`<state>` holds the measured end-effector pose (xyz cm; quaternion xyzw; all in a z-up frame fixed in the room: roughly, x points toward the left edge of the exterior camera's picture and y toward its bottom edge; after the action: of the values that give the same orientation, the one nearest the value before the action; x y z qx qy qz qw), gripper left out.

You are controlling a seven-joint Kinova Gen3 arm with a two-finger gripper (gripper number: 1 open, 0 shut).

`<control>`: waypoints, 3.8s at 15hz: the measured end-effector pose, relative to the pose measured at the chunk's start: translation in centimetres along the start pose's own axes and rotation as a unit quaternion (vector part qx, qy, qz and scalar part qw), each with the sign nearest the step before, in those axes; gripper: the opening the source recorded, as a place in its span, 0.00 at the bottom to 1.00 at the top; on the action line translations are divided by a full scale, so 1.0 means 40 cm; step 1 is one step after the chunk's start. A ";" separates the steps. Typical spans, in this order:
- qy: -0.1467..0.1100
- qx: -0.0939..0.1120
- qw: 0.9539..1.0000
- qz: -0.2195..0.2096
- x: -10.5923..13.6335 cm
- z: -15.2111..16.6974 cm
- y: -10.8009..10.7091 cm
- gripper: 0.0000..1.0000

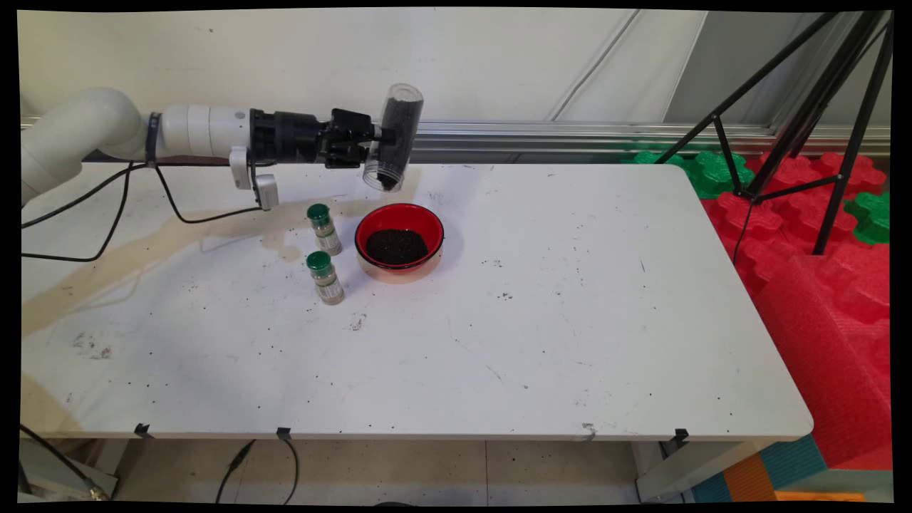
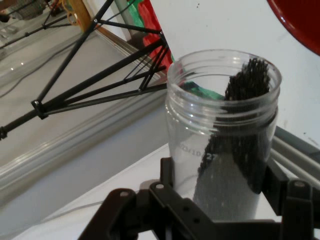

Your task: Pour the black seasoning powder in the red bowl

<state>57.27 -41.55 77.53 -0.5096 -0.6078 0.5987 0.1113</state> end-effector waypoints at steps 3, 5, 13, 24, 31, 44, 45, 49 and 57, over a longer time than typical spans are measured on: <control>-0.004 0.009 1.000 0.019 0.002 -0.003 -0.008 0.00; -0.007 0.014 0.999 0.030 0.003 -0.005 -0.012 0.00; -0.012 0.025 0.998 0.054 0.006 -0.008 -0.021 0.00; -0.004 0.005 1.000 -0.010 0.013 -0.006 -0.006 0.00; 0.004 -0.011 0.996 -0.083 0.014 -0.005 -0.001 0.00; 0.008 -0.030 0.972 -0.231 0.003 -0.020 -0.022 0.00; 0.007 -0.031 0.969 -0.246 0.001 -0.021 -0.026 0.00; 0.005 -0.033 0.951 -0.309 -0.009 -0.027 -0.046 0.00; 0.003 -0.029 0.891 -0.453 -0.026 -0.040 -0.100 0.00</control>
<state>56.99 -40.42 81.80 -0.1839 -0.7897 0.4635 0.3574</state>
